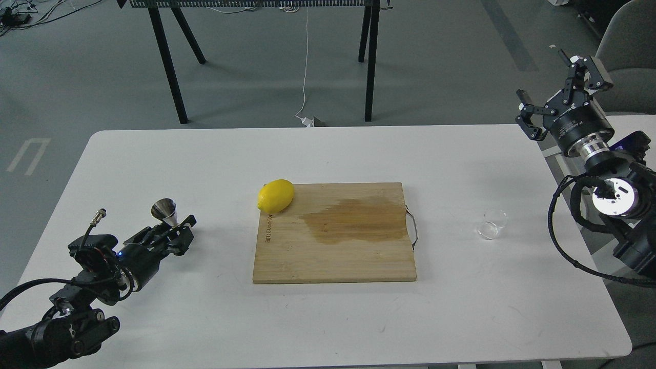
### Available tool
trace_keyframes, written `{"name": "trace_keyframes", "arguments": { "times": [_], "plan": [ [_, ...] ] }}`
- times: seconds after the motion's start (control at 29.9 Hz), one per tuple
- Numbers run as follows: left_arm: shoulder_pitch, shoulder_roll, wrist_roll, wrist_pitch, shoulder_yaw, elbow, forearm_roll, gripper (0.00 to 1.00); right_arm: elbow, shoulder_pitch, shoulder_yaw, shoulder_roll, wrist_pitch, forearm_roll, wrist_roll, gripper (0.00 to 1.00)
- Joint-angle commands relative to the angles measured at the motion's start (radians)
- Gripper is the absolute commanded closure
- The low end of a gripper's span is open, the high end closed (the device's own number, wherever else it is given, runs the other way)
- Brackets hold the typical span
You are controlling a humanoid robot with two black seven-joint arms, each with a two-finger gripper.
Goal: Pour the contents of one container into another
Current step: 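Close the left gripper around the steel jigger, then lift the jigger with the left gripper and carry it over the board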
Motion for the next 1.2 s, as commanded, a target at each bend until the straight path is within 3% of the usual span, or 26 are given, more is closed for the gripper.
{"name": "trace_keyframes", "arguments": {
  "times": [0.0, 0.33, 0.7, 1.17],
  "plan": [
    [0.0, -0.001, 0.0, 0.0, 0.002, 0.0, 0.0, 0.5, 0.0, 0.0, 0.0, 0.0, 0.0, 0.0, 0.0, 0.01],
    [-0.005, -0.001, 0.0, 0.0, 0.002, 0.002, 0.002, 0.61, 0.0, -0.002, -0.001, 0.0, 0.0, 0.0, 0.0, 0.01],
    [-0.007, -0.031, 0.0, 0.0, 0.002, 0.072, 0.0, 0.79, 0.0, -0.01, 0.0, 0.0, 0.0, 0.0, 0.0, 0.01],
    [-0.043, -0.024, 0.0, 0.0, -0.001, 0.071, -0.003, 0.82, 0.002, -0.014, 0.0, 0.0, 0.0, 0.0, 0.0, 0.01]
  ]
}}
